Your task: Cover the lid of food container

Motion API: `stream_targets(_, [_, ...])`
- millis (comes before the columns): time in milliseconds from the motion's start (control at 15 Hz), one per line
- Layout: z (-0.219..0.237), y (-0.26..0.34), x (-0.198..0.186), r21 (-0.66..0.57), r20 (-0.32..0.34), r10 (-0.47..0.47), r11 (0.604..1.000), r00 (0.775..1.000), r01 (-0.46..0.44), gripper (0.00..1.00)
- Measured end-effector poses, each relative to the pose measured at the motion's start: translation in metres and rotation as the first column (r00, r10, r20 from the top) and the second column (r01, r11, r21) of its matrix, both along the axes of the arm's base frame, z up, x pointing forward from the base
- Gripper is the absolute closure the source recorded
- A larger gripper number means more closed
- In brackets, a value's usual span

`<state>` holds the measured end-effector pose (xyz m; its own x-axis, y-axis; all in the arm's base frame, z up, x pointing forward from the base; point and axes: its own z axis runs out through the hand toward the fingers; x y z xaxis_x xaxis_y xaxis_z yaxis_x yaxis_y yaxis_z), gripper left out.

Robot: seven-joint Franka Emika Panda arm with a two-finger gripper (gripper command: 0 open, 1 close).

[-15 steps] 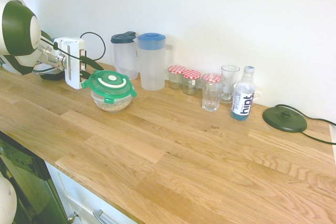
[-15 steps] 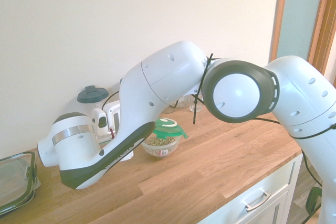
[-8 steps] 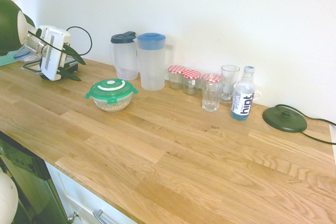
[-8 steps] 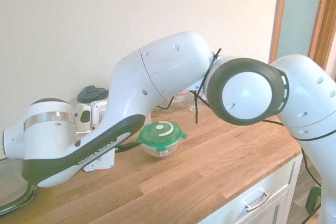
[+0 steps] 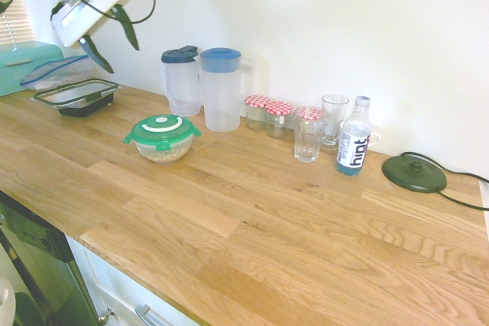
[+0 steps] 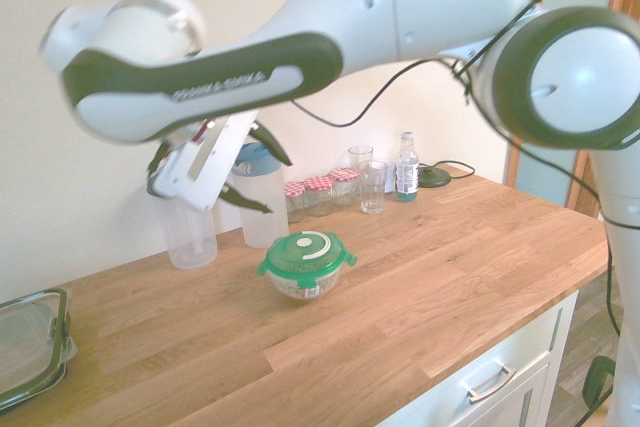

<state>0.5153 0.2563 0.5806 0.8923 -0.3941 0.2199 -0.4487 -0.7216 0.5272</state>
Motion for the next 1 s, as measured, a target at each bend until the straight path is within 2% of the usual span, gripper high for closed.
stream_targets(133, [0.012,-0.063,0.003,0.162,-0.03,-0.033,0.986,0.999,0.038,0.0])
stream_targets(333, [0.025,-0.116,-0.018,0.352,-0.042,-0.033,0.935,0.999,0.045,0.0])
stream_targets(533, [0.025,-0.144,-0.058,0.364,-0.016,-0.099,0.926,0.995,0.098,0.0])
stream_targets(800, [-0.001,-0.198,-0.101,0.391,0.01,-0.209,0.901,0.978,0.189,0.0])
stream_targets(1000, [-0.024,-0.232,-0.134,0.432,0.067,-0.245,0.881,0.967,0.193,0.0])
